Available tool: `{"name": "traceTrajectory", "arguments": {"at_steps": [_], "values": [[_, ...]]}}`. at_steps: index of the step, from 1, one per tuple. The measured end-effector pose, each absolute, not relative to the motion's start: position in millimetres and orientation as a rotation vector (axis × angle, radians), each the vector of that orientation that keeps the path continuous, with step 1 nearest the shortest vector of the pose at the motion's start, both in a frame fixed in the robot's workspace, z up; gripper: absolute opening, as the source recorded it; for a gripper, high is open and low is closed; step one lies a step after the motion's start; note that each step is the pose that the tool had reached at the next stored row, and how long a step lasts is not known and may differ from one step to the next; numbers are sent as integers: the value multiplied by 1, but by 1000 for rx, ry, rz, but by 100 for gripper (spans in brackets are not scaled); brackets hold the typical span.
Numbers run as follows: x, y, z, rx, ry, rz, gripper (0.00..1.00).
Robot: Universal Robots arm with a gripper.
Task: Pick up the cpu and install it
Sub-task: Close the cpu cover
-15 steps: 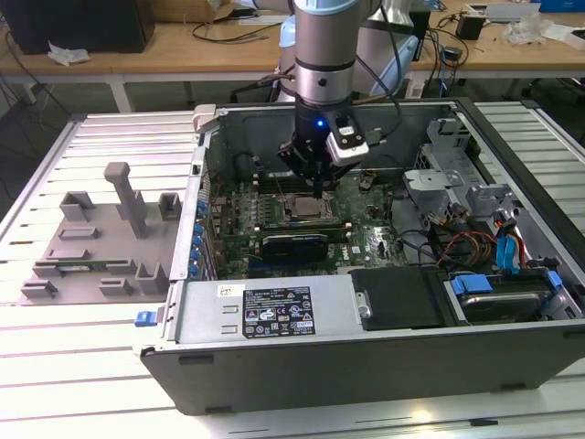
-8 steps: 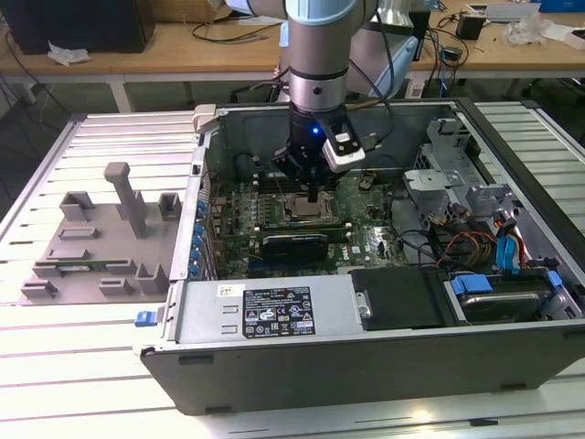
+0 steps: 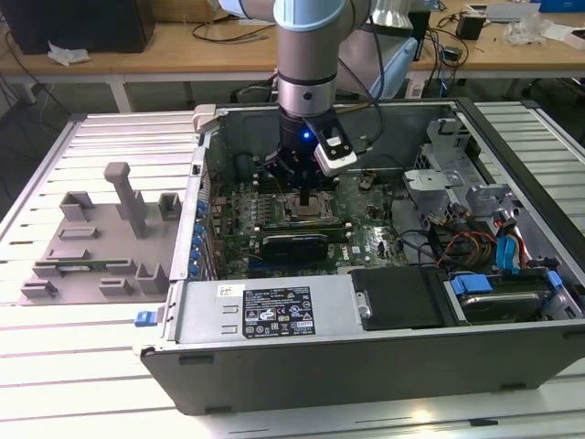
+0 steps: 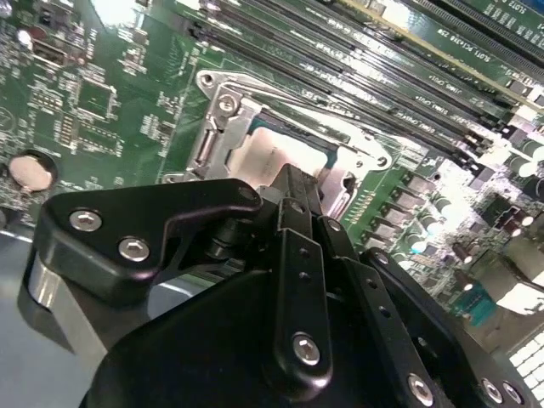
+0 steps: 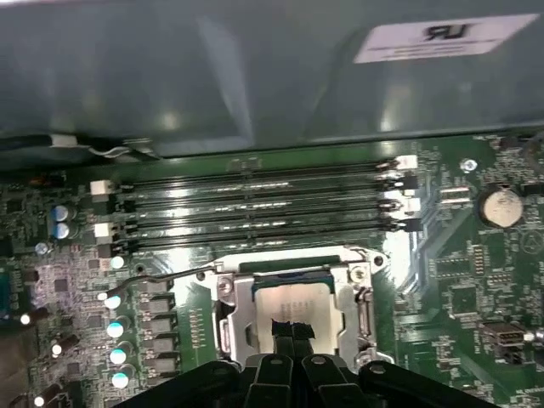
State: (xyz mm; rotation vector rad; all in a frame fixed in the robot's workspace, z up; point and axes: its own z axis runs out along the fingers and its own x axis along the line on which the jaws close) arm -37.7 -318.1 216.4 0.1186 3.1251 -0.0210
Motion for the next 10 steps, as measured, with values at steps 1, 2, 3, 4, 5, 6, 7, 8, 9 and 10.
{"name": "traceTrajectory", "arguments": {"at_steps": [1,2,3,4,5,6,7,8,9,10], "values": [[-38,-318,215,102,3126,-20,11],[-39,-318,215,90,3126,-20,11],[-41,-318,214,79,3126,-20,11],[-43,-318,214,75,3126,-20,11],[-48,-318,213,68,3126,-20,11],[-51,-318,212,65,3126,-20,11],[-53,-318,212,63,3126,-20,11],[-57,-318,211,55,3127,-20,11],[-60,-318,210,48,3127,-20,11],[-62,-318,209,42,3127,-20,11]]}}
